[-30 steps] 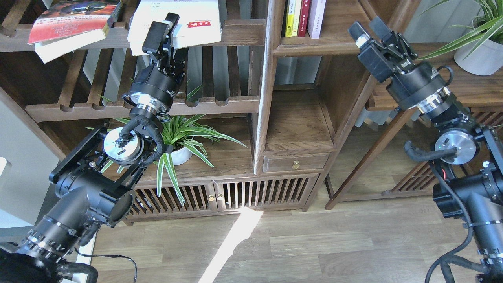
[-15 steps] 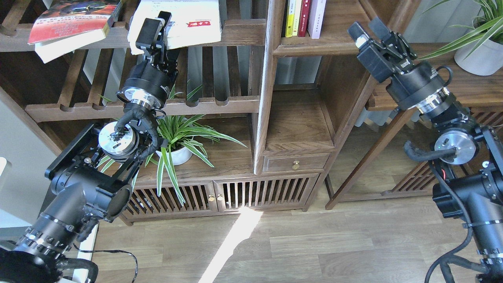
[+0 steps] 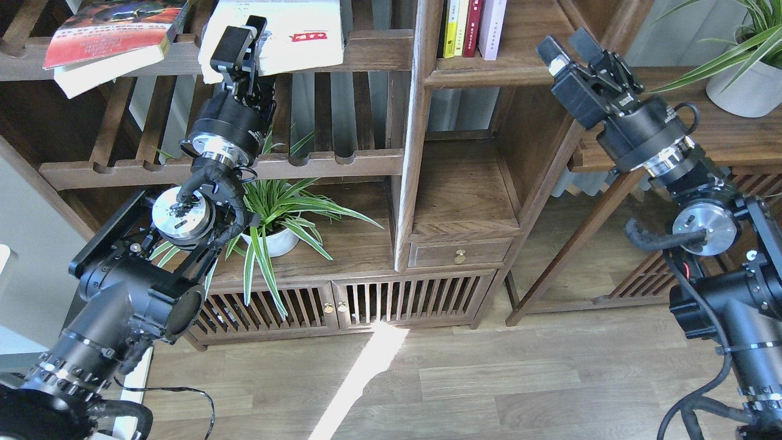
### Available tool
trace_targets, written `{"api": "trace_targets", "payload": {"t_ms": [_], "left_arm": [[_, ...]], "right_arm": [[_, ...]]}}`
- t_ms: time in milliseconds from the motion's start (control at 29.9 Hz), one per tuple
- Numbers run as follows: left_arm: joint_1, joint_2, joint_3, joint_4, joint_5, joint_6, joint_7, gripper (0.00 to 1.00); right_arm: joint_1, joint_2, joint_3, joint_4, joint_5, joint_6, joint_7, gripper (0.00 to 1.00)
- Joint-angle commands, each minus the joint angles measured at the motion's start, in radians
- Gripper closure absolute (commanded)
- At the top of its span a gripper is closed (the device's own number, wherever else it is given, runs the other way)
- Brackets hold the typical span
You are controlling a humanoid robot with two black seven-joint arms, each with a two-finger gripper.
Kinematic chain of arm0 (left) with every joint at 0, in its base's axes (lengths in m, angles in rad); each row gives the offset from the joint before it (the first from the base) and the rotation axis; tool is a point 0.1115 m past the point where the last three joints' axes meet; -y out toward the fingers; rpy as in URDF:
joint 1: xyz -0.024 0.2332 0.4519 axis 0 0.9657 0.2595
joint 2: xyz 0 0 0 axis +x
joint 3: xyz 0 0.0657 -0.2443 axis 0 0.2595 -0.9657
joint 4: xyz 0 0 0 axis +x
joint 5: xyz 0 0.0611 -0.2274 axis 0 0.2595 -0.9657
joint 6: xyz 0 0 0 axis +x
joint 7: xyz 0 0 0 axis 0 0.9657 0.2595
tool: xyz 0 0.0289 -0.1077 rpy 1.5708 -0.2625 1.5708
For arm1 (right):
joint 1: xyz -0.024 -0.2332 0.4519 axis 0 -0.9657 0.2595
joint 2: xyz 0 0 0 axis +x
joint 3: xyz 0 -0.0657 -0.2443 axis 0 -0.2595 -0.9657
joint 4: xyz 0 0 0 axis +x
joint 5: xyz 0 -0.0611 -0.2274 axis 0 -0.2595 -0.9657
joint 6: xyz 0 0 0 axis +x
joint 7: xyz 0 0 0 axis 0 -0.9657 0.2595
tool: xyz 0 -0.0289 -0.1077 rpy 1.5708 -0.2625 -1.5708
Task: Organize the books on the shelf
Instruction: 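Reach the left gripper to the white book and grasp its edge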
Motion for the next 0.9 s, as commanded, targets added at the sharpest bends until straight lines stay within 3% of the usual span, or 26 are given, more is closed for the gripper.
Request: {"api": "trace_targets", "payload": {"t_ms": [0, 201, 602, 869], "left_arm": [[0.005, 0.000, 0.000, 0.000, 0.000, -0.002, 0.000, 0.36], [0.007, 0.000, -0.010, -0.011, -0.028, -0.022, -0.029, 0.53], [0.014, 0.000, -0.012, -0.009, -0.040, -0.114, -0.041, 0.86], [0.016, 0.000, 0.003, -0.014, -0.040, -0.207, -0.043, 0.93]], "right_arm": [[0.001, 0.003, 0.000, 0.000, 0.000, 0.000, -0.006, 0.00], [0.001, 0.003, 0.000, 0.000, 0.000, 0.000, -0.012, 0.00], [0.001, 0.003, -0.001, 0.000, 0.000, 0.000, -0.014, 0.00], [0.001, 0.012, -0.002, -0.002, 0.000, 0.000, -0.014, 0.00]]}}
